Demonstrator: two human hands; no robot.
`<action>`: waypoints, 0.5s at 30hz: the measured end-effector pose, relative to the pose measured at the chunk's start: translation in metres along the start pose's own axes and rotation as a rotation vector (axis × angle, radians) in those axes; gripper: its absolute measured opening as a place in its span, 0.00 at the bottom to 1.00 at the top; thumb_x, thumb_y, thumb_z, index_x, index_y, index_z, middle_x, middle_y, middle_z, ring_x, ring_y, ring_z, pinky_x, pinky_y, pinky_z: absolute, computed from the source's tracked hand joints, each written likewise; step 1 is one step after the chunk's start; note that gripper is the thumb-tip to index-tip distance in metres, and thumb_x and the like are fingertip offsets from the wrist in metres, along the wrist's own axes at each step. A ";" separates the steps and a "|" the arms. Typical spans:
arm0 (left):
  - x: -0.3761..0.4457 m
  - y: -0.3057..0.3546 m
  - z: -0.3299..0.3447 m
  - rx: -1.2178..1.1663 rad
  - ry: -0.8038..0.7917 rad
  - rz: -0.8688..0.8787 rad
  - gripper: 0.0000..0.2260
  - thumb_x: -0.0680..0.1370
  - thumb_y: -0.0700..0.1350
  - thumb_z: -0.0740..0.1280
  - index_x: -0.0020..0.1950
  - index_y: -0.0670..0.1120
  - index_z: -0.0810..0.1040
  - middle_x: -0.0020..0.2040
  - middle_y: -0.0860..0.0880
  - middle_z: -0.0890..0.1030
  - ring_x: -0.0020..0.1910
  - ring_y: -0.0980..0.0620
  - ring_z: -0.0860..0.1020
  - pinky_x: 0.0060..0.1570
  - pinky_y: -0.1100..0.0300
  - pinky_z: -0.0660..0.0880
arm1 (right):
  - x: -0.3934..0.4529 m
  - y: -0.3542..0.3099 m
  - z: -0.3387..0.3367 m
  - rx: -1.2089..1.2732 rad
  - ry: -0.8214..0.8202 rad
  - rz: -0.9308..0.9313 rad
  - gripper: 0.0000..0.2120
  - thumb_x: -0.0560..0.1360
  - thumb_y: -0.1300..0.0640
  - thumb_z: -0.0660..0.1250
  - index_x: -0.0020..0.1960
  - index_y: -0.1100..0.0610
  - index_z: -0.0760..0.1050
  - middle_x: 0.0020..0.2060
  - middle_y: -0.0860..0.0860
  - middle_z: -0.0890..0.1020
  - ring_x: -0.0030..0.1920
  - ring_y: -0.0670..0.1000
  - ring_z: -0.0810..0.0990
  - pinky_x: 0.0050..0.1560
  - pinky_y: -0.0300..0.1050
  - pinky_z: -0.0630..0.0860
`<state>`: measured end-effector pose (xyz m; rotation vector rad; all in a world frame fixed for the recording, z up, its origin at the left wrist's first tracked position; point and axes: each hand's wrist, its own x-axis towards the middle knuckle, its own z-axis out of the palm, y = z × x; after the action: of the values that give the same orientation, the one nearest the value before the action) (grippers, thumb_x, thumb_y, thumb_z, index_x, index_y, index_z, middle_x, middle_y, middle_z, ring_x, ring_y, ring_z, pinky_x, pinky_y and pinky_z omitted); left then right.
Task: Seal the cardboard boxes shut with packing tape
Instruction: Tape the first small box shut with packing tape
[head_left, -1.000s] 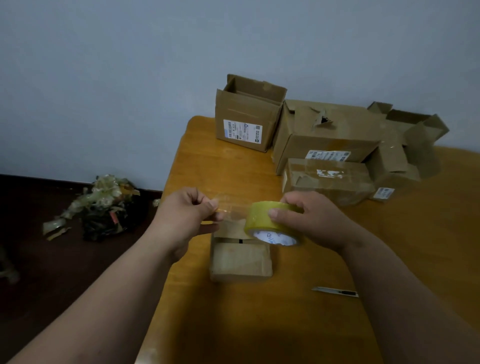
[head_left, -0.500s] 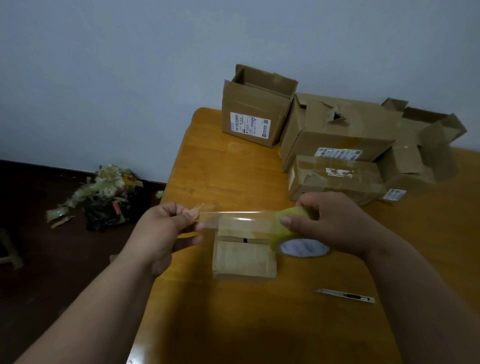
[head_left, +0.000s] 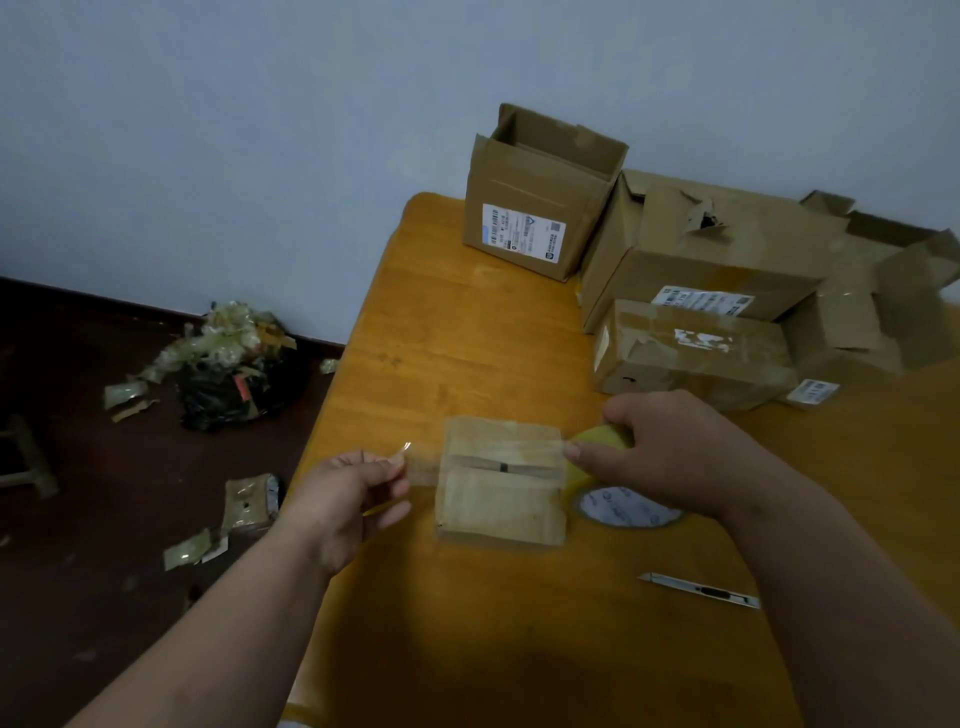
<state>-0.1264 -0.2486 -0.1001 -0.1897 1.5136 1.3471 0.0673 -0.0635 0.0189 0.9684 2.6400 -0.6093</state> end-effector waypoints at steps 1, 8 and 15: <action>0.001 -0.001 0.001 -0.010 -0.004 -0.002 0.10 0.77 0.37 0.68 0.37 0.43 0.74 0.36 0.45 0.78 0.38 0.52 0.77 0.34 0.58 0.81 | 0.001 -0.001 -0.001 -0.004 -0.001 0.003 0.18 0.75 0.35 0.63 0.38 0.48 0.69 0.34 0.49 0.75 0.34 0.47 0.72 0.34 0.43 0.67; 0.010 0.000 0.003 -0.083 -0.031 0.013 0.12 0.78 0.39 0.68 0.35 0.45 0.72 0.33 0.46 0.77 0.36 0.52 0.76 0.35 0.58 0.82 | 0.005 -0.001 -0.009 0.006 -0.003 0.011 0.18 0.74 0.35 0.63 0.37 0.48 0.68 0.34 0.48 0.74 0.34 0.46 0.72 0.34 0.43 0.68; 0.019 -0.010 0.007 -0.081 -0.012 -0.030 0.10 0.77 0.39 0.69 0.36 0.45 0.73 0.34 0.47 0.78 0.35 0.53 0.76 0.33 0.58 0.81 | 0.010 0.002 -0.006 -0.014 -0.056 0.042 0.18 0.75 0.36 0.63 0.37 0.48 0.68 0.34 0.49 0.75 0.34 0.47 0.72 0.34 0.43 0.67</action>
<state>-0.1241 -0.2374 -0.1196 -0.2540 1.4419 1.3837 0.0606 -0.0534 0.0190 0.9854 2.5647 -0.5981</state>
